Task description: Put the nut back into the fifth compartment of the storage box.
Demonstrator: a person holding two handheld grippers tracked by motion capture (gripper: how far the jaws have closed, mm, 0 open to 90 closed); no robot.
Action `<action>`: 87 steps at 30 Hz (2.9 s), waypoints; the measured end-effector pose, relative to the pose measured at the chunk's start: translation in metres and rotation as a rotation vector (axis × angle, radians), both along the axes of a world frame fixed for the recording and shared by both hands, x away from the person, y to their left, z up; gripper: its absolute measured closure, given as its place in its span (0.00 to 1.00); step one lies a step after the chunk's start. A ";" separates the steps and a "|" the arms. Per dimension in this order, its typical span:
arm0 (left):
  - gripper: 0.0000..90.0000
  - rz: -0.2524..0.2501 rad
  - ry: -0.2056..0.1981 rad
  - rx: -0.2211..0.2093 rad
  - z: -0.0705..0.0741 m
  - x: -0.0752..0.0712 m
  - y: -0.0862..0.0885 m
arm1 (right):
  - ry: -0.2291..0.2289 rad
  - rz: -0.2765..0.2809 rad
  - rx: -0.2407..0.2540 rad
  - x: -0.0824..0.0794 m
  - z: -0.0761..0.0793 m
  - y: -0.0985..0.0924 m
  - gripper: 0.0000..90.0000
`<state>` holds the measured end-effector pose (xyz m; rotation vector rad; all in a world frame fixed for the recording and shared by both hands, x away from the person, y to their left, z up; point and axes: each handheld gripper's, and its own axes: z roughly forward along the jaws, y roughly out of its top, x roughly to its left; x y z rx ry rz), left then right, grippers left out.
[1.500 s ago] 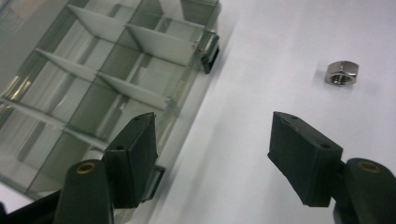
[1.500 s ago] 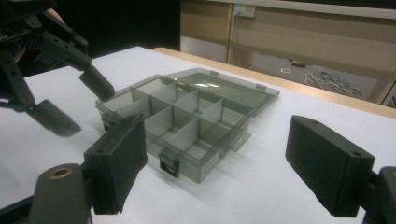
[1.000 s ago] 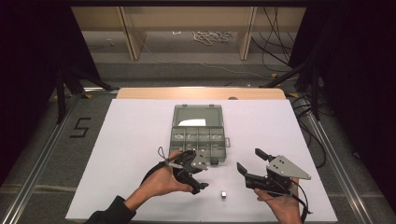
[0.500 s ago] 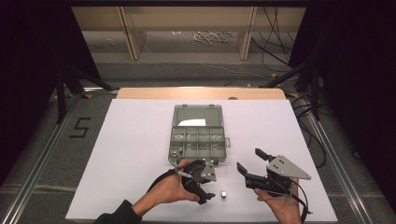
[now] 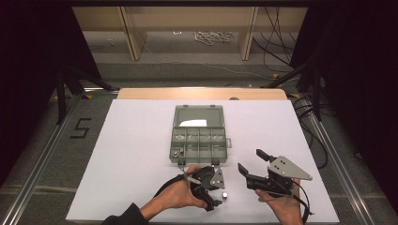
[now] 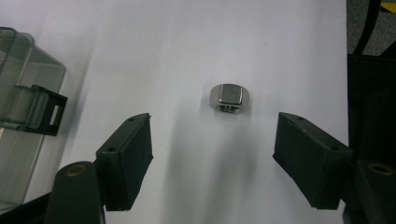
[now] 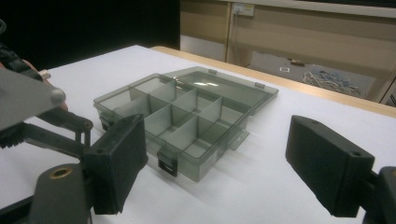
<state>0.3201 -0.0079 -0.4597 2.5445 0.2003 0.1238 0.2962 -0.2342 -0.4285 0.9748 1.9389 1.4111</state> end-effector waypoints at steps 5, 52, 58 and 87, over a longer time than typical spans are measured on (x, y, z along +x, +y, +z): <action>0.29 -0.004 0.000 0.009 -0.004 0.000 -0.007 | -0.001 -0.001 -0.002 0.000 0.000 0.000 0.24; 0.75 -0.063 0.035 0.037 -0.007 0.002 -0.023 | -0.011 0.000 -0.006 0.001 0.000 -0.001 0.24; 0.75 -0.058 0.029 0.026 0.001 0.002 -0.018 | 0.000 -0.004 -0.003 0.000 0.000 0.000 0.24; 0.75 0.066 -0.024 0.001 0.051 0.031 0.037 | -0.001 -0.005 -0.004 0.000 0.000 -0.001 0.24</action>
